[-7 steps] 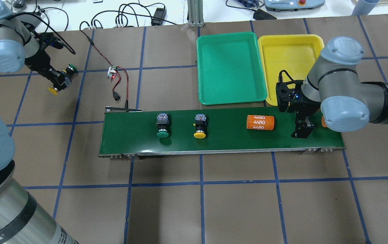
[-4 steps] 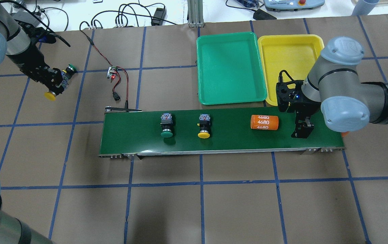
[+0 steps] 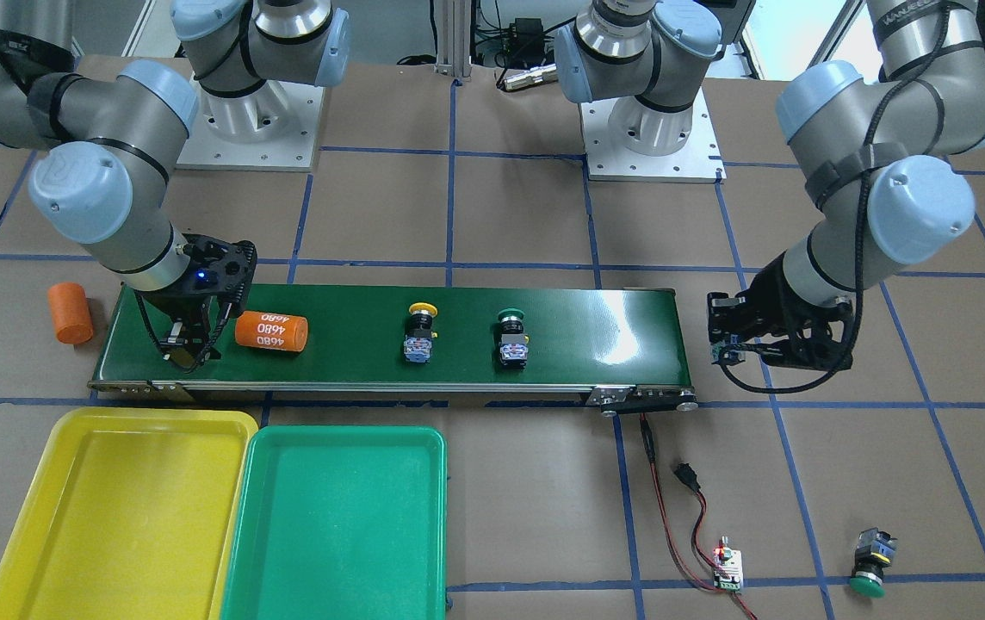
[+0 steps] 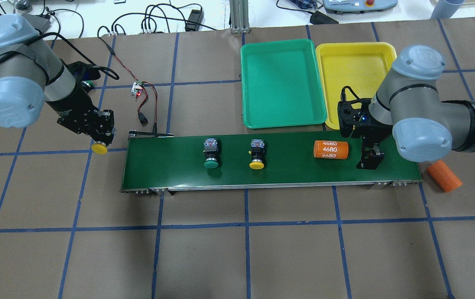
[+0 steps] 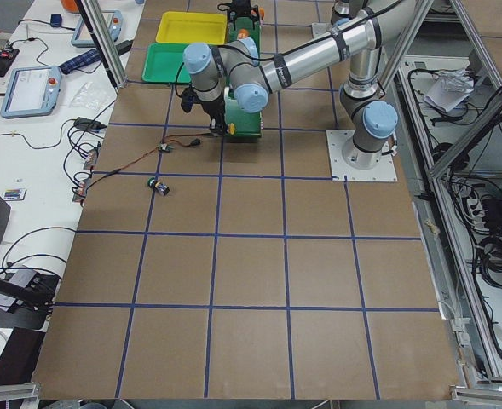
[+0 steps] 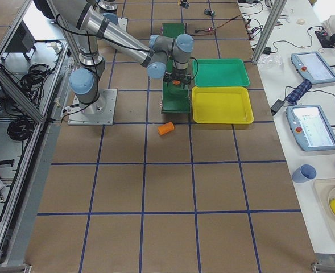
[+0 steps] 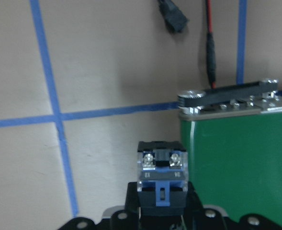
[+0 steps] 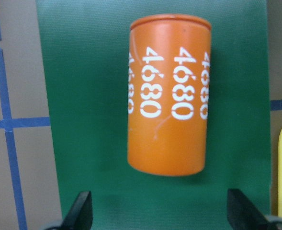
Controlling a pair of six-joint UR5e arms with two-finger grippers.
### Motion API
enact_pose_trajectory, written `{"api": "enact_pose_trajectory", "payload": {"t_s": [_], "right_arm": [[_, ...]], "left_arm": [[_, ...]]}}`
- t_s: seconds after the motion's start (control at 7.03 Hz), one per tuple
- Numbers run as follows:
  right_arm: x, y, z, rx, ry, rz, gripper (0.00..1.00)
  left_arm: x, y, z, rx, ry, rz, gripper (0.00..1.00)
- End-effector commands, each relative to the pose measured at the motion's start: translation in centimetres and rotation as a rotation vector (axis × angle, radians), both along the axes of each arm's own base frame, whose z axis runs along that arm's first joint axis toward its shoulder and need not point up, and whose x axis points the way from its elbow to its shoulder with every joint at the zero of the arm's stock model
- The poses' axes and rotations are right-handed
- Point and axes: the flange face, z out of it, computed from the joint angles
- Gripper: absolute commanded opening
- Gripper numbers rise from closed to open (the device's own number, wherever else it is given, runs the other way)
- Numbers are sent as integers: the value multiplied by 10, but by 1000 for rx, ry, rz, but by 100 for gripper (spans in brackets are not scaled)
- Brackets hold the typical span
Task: Sort buttons by color to trays
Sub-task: 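Place the yellow-capped button on the belt's near end with the left gripper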
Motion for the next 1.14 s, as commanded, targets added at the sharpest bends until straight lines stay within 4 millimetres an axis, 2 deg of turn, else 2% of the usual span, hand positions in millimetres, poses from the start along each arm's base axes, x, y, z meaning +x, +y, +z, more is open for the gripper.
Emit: {"api": "enact_pose_trajectory", "payload": {"t_s": [0.0,0.14,0.57,0.85,1.0], "right_arm": [[-1,0,0,1,0,-3,100],[-1,0,0,1,0,-3,100],[0,0,0,1,0,-4,100],[0,0,0,1,1,-7,100],[-1,-1,1,-2,0,-13,100]], "left_arm": [[-24,14,-16,-75,19,73,0],[-26,9,-31,-56,22,73,0],[-34,10,-33,-59,65,44,0],[-56,13,-34,-57,63,-25,0],[-62,14,-34,-57,57,-36,27]]}}
